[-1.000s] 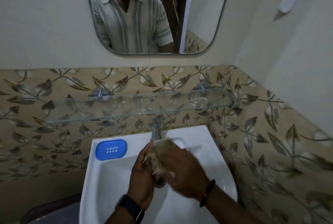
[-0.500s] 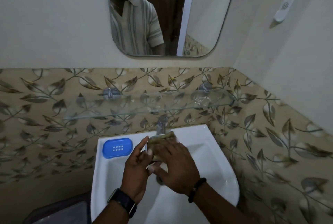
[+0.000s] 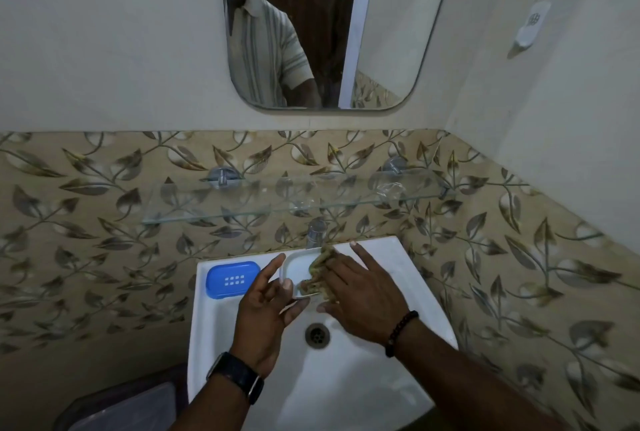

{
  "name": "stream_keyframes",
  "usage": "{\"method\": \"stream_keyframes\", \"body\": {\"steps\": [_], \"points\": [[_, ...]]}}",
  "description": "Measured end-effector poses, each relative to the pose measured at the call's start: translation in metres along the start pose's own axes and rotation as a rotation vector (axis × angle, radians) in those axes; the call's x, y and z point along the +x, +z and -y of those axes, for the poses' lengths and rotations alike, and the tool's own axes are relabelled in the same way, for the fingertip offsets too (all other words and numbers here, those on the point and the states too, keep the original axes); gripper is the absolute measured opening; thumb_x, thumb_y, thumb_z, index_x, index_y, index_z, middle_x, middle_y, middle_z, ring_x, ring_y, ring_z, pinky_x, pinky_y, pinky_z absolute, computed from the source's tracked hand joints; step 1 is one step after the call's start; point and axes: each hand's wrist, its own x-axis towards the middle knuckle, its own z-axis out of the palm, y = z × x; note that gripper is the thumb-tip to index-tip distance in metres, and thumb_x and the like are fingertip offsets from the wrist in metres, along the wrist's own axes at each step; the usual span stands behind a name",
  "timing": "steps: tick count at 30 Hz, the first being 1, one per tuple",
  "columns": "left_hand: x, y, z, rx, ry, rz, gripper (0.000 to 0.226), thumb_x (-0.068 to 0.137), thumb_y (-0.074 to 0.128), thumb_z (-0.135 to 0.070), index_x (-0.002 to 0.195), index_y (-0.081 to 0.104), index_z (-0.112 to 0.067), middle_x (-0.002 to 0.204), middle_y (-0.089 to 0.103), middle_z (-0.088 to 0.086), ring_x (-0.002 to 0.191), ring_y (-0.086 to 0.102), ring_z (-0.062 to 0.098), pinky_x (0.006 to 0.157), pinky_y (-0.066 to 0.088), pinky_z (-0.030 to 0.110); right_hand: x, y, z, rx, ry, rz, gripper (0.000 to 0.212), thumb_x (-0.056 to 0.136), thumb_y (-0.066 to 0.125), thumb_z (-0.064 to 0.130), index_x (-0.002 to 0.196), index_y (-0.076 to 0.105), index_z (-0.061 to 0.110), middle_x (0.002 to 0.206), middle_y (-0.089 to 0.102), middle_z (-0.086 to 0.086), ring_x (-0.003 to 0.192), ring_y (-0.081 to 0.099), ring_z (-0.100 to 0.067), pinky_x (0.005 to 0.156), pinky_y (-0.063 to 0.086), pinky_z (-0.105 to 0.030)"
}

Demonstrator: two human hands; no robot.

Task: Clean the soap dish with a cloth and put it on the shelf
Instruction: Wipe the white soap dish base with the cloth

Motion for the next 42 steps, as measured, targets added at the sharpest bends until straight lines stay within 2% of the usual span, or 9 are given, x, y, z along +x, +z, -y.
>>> {"method": "stream_keyframes", "body": {"steps": [4, 6, 13, 18, 23, 27, 31, 35, 42], "points": [[-0.008, -0.001, 0.004, -0.021, -0.008, -0.014, 0.05, 0.085, 0.07, -0.019, 0.133, 0.063, -0.03, 0.112, 0.076, 0.017, 0.096, 0.075, 0.03, 0.073, 0.062, 0.034, -0.002, 0.002, 0.038, 0.346, 0.153, -0.099, 0.049, 0.088, 0.058, 0.061, 0.122, 0.062, 0.025, 0.121, 0.064, 0.007, 0.118, 0.056, -0.013, 0.109, 0.043, -0.039], [-0.014, -0.002, 0.01, -0.037, -0.024, 0.001, 0.049, 0.087, 0.067, -0.019, 0.135, 0.061, -0.029, 0.117, 0.075, 0.017, 0.099, 0.075, 0.03, 0.075, 0.061, 0.035, -0.002, 0.001, 0.052, 0.523, 0.087, -0.123, 0.04, 0.088, 0.062, 0.054, 0.12, 0.06, 0.029, 0.12, 0.061, 0.011, 0.112, 0.055, -0.01, 0.099, 0.047, -0.033], [-0.013, 0.008, 0.006, -0.016, 0.047, -0.062, 0.048, 0.085, 0.068, -0.018, 0.131, 0.064, -0.03, 0.112, 0.076, 0.018, 0.095, 0.074, 0.028, 0.078, 0.063, 0.039, -0.002, -0.008, 0.018, 0.151, 0.053, -0.032, 0.058, 0.088, 0.053, 0.062, 0.137, 0.049, 0.03, 0.139, 0.058, 0.008, 0.132, 0.049, -0.015, 0.118, 0.033, -0.046], [-0.008, 0.019, 0.004, -0.019, 0.067, -0.132, 0.041, 0.097, 0.058, -0.005, 0.126, 0.068, -0.032, 0.108, 0.077, 0.018, 0.089, 0.074, 0.026, 0.072, 0.064, 0.038, 0.001, -0.012, 0.01, 0.138, 0.064, -0.118, 0.04, 0.085, 0.064, 0.032, 0.124, 0.055, 0.028, 0.108, 0.062, 0.004, 0.099, 0.057, -0.019, 0.093, 0.045, -0.033], [-0.008, 0.034, 0.011, 0.08, 0.061, -0.151, 0.045, 0.101, 0.053, -0.007, 0.125, 0.066, -0.043, 0.103, 0.078, 0.016, 0.093, 0.074, 0.029, 0.074, 0.063, 0.04, -0.008, -0.018, 0.006, 0.155, 0.004, -0.042, 0.031, 0.081, 0.069, 0.013, 0.11, 0.064, 0.021, 0.091, 0.064, -0.002, 0.086, 0.058, -0.026, 0.083, 0.047, -0.039], [-0.014, 0.041, 0.008, 0.304, 0.082, -0.02, 0.024, 0.1, 0.058, -0.033, 0.122, 0.068, -0.032, 0.107, 0.077, 0.011, 0.102, 0.074, 0.031, 0.081, 0.061, 0.038, -0.019, -0.027, -0.015, 0.601, 0.016, 0.027, 0.017, 0.094, 0.064, 0.021, 0.11, 0.063, 0.02, 0.105, 0.067, 0.0, 0.096, 0.06, -0.023, 0.083, 0.046, -0.04], [-0.022, 0.037, 0.007, 0.581, 0.165, -0.055, 0.054, 0.076, 0.067, -0.072, 0.11, 0.07, -0.03, 0.112, 0.07, -0.007, 0.106, 0.068, 0.021, 0.092, 0.06, 0.041, -0.022, -0.034, -0.042, 0.997, 0.098, 0.093, 0.022, 0.087, 0.075, 0.031, 0.102, 0.059, 0.031, 0.1, 0.063, 0.014, 0.091, 0.061, -0.009, 0.077, 0.048, -0.026], [-0.024, 0.037, 0.004, 0.715, 0.282, -0.151, 0.041, 0.08, 0.067, -0.062, 0.102, 0.072, -0.028, 0.106, 0.07, -0.007, 0.101, 0.066, 0.015, 0.094, 0.056, 0.049, -0.018, -0.029, -0.044, 1.07, 0.038, -0.045, 0.019, 0.087, 0.074, 0.031, 0.101, 0.061, 0.031, 0.099, 0.059, 0.017, 0.091, 0.059, -0.002, 0.077, 0.044, -0.013], [-0.022, 0.053, -0.009, 0.587, 0.21, -0.133, 0.026, 0.08, 0.076, -0.032, 0.088, 0.073, -0.008, 0.103, 0.073, 0.011, 0.097, 0.071, 0.031, 0.078, 0.063, 0.038, -0.023, -0.018, -0.039, 0.947, 0.017, -0.336, 0.024, 0.091, 0.07, 0.01, 0.11, 0.066, 0.024, 0.106, 0.054, 0.001, 0.102, 0.055, -0.015, 0.086, 0.049, -0.022]]}}
